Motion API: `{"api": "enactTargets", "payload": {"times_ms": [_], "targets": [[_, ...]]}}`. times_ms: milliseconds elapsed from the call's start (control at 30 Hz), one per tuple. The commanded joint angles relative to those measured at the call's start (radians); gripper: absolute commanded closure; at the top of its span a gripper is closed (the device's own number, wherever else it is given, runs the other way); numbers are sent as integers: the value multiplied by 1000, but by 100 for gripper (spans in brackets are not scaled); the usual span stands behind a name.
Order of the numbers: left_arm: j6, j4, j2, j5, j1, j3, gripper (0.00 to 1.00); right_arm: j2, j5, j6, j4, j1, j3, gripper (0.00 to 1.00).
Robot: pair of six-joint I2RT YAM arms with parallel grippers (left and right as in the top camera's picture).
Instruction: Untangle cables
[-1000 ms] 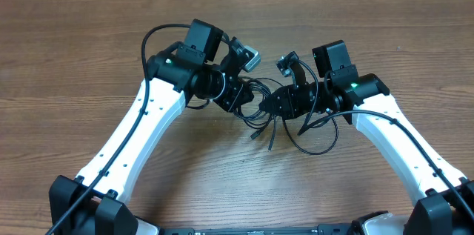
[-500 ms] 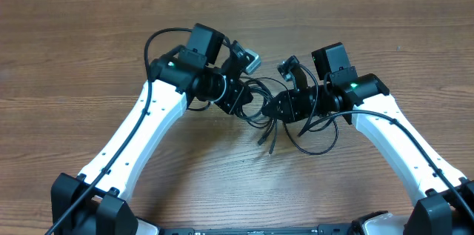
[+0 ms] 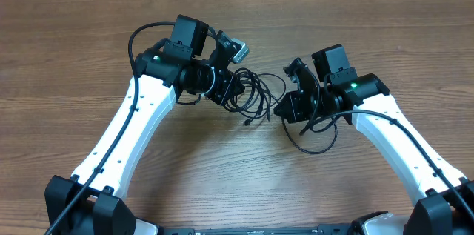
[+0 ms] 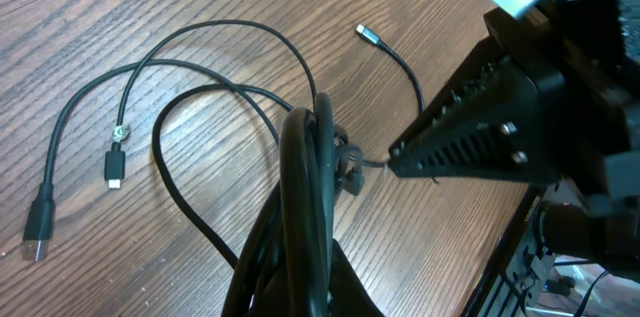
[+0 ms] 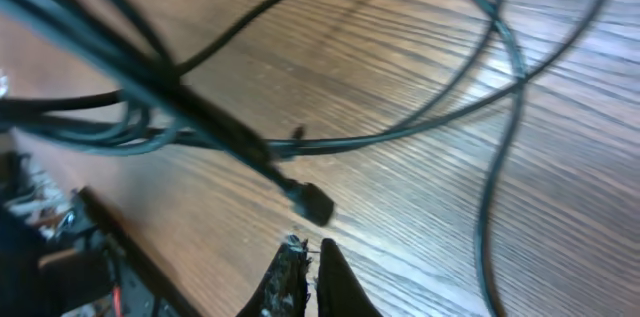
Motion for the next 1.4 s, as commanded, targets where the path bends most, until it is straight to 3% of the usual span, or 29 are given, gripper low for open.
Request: {"api": "enactTargets", "payload": {"times_ms": [0,200,300,400,500,667,867,1167,1367], "targets": [[-6,1,-2,27,2,27,96,-6,23,38,4,-1,7,96],[-76,12,-2,27,3,27,96,-6,-219,34,31,-1,7,96],[-142,41,-2,77,2,27,96,-5,-307,44,64,-1,7,83],[-150,65,-2,168,2,27,96,-5,-307,190,100,-1,7,78],[-238,98,-2,184,2,27,96,-5,-307,407,145,-1,7,74],[-361,110,-2,188,2,27,96,-5,-307,560,201,-1,7,69],[-383,110,-2,215,2,27,96,-5,-282,637,266,-1,7,69],[-395,115,-2,204,2,27,96,-5,-208,699,208,-1,7,67],[-396,118,-2,207,2,27,96,-5,-152,699,154,-1,7,57]]}}
